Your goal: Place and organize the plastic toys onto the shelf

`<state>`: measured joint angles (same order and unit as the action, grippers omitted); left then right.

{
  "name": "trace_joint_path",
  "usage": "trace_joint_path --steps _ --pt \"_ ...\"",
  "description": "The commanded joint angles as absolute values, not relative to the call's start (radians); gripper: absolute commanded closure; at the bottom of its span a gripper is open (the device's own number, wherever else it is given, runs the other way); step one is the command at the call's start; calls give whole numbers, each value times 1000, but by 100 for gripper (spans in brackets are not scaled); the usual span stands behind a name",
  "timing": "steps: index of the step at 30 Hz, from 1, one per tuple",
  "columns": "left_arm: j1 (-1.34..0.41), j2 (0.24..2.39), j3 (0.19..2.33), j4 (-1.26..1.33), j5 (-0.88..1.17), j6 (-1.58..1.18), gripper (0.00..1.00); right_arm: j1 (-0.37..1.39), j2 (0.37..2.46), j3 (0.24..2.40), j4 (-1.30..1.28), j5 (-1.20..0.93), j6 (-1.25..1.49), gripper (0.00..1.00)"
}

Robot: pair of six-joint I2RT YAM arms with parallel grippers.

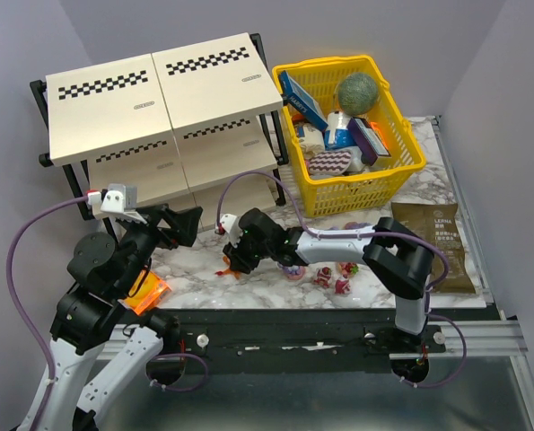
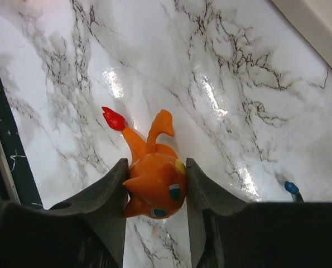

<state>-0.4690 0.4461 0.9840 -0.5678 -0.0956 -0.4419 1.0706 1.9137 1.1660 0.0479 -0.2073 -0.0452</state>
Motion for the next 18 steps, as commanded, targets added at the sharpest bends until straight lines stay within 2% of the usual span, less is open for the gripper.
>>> trace_joint_path --steps 1,11,18 --pt "-474 442 1003 -574 -106 -439 1 1081 1890 1203 8 -164 -3 99" --pt "-474 483 973 -529 15 -463 1 1085 1674 1295 -257 -48 236 99" --pt "-474 524 992 -485 40 -436 1 1085 1533 1417 -579 99 347 99"
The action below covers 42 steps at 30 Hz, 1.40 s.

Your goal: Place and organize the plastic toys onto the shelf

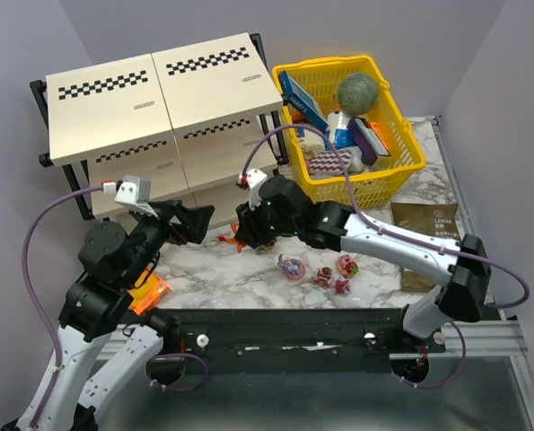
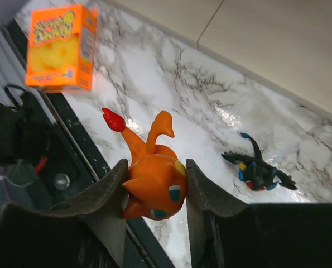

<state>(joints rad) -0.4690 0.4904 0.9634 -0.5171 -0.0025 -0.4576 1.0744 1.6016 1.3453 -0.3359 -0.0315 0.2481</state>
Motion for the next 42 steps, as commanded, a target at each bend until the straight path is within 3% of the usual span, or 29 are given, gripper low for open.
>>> trace_joint_path --steps 1,5,9,15,20,23,25,32,42 --pt "-474 553 1026 -501 82 -384 1 1081 1523 1457 -625 121 376 99" --pt "-474 617 1095 -557 143 -259 5 1060 1499 1571 -849 201 469 99" --pt "-474 583 1066 -442 216 -213 9 1034 1489 1669 -1009 236 532 99" --pt "-482 640 1051 -341 395 -250 21 951 1502 1811 -1127 253 612 99" --pt "-554 699 1045 -270 399 -249 22 890 1514 1899 -1184 281 635 99" --pt "-659 755 1060 -252 310 -213 22 865 1526 1965 -1238 295 669 99" --pt "-756 797 1066 -235 208 -184 16 858 1534 1989 -1265 302 686 99" --pt "-981 916 1104 -170 -38 -68 16 853 1528 2016 -1290 304 747 100" --pt "-1155 980 1066 -5 -336 75 39 853 1460 1982 -1243 348 761 100"
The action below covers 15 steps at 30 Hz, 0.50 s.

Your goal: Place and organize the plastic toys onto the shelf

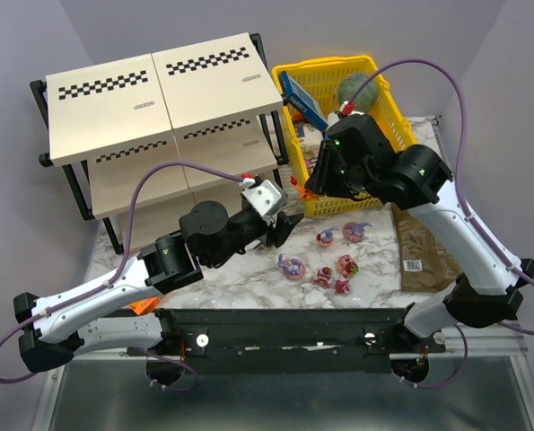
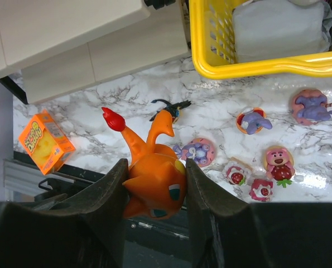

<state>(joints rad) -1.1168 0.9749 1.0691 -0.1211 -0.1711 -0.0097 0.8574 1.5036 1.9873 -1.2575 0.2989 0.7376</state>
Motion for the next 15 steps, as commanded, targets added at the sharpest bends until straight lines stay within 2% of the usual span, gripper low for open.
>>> trace_joint_path --steps 1,3,8,12,15 --pt "-1167 995 1069 -5 -366 83 42 853 1460 1982 -1244 351 761 99" --pt "-1169 1012 1075 -5 -385 86 51 853 1456 1974 -1232 351 762 100" --pt "-1170 1057 1092 11 -365 80 51 853 1434 1931 -1186 328 753 100" --pt "-1169 1057 1069 52 -379 90 46 853 1439 1939 -1187 319 746 100" --pt "-1169 1077 1080 51 -393 100 48 854 1437 1937 -1187 314 738 100"
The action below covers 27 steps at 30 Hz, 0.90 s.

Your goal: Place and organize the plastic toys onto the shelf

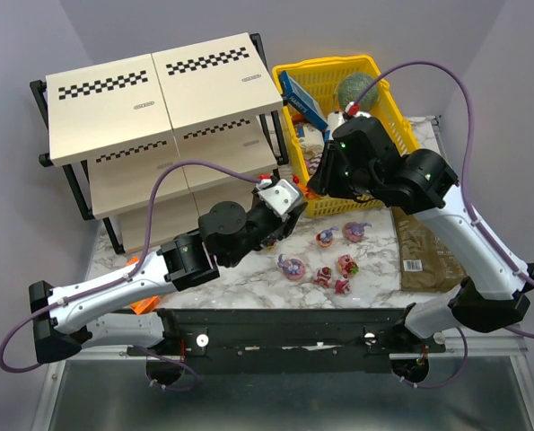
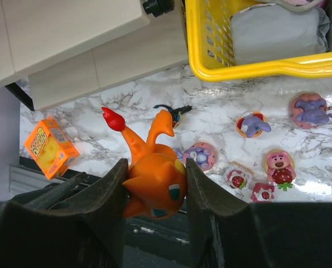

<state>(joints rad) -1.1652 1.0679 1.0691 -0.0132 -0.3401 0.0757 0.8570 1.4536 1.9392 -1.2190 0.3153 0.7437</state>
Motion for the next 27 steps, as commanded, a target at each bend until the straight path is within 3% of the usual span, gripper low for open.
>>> trace_joint_path --steps 1,11,15,23,27 --pt "-1169 1087 1089 51 -396 101 48 854 1434 1936 -1186 314 738 99" --pt "-1169 1118 1089 57 -385 87 53 853 1431 1933 -1184 291 721 100" --pt "-1169 1121 1098 74 -399 92 66 854 1433 1927 -1192 284 718 100" --pt "-1169 1126 1111 66 -390 87 71 853 1430 1911 -1192 284 716 99" --pt "-1170 1129 1115 57 -384 84 85 854 1431 1913 -1189 279 718 100"
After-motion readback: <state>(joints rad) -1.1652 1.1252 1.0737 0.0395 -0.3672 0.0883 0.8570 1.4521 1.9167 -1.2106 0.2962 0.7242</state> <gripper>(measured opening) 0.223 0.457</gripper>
